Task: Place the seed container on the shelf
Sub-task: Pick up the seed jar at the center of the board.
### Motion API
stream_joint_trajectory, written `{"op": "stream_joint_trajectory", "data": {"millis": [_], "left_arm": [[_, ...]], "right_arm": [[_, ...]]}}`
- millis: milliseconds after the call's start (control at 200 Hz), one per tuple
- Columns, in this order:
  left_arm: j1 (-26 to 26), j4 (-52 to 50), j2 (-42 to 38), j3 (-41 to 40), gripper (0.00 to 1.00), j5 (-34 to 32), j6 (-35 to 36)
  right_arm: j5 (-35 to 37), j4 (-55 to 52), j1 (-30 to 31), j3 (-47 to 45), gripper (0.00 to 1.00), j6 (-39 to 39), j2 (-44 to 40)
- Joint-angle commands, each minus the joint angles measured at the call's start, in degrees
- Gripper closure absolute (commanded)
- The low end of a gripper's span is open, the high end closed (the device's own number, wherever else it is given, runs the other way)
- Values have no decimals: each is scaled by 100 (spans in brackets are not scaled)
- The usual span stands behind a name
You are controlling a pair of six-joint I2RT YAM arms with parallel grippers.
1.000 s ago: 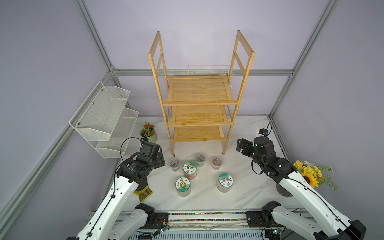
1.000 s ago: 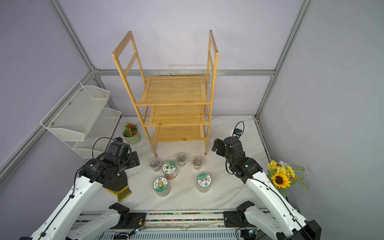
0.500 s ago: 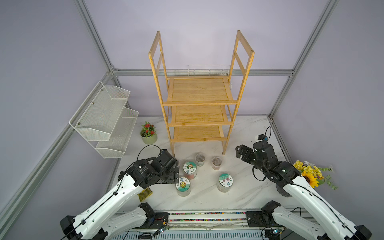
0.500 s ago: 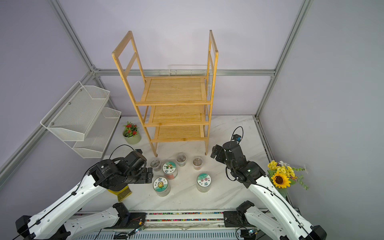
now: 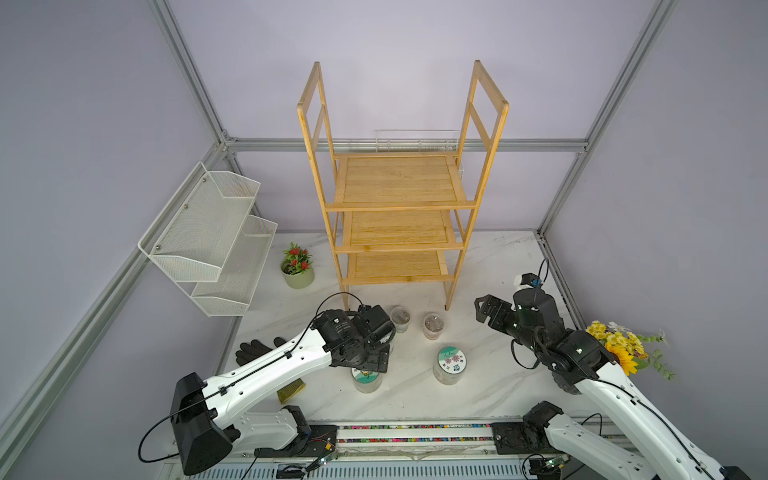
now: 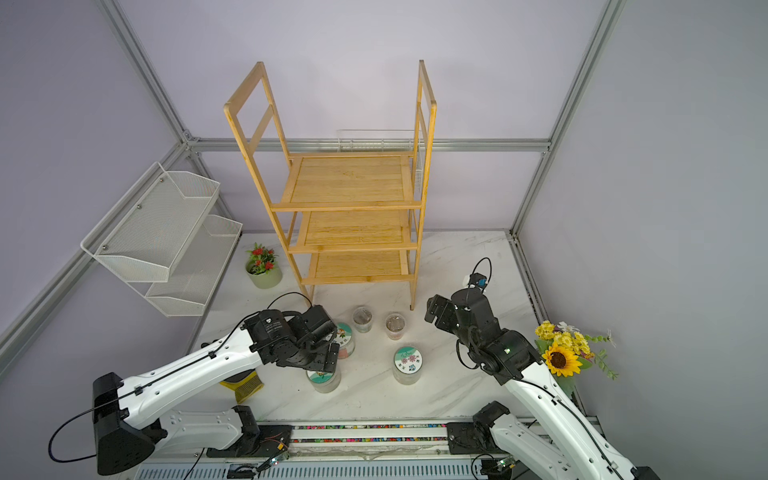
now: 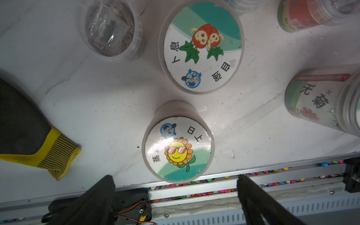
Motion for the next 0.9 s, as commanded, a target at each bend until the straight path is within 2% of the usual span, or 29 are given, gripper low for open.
{"op": "stream_joint_trajectory", "data": {"millis": [0,895], "left_arm": [[-14,332,211,-78,0,206,-29],[-9,493,740,-549,0,107,-74]], "right_arm": [[-21,-201,27,71,3,-98,-49],[-30,-170,29,-24,3,-186,59]]}}
